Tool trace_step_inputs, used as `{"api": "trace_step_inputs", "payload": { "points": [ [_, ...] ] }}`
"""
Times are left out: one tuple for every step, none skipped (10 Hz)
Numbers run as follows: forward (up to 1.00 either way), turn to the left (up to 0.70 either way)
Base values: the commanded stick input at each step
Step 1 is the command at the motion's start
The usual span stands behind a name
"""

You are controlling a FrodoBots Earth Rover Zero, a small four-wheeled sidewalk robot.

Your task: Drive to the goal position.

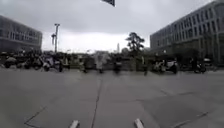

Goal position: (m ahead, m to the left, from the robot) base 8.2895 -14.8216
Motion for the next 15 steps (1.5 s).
{"api": "trace_step_inputs", "payload": {
  "points": [
    [0.0, -0.85],
    [0.0, -0.85],
    [0.0, -0.85],
    [0.0, -0.85],
    [0.0, -0.85],
    [0.0, -0.85],
    [0.0, -0.85],
    [0.0, -0.85],
    [0.0, -0.85],
    [0.0, -0.85],
    [0.0, -0.26],
    [0.0, 0.0],
    [0.0, 0.0],
    [0.0, 0.0],
    [0.0, 0.0]
  ]
}}
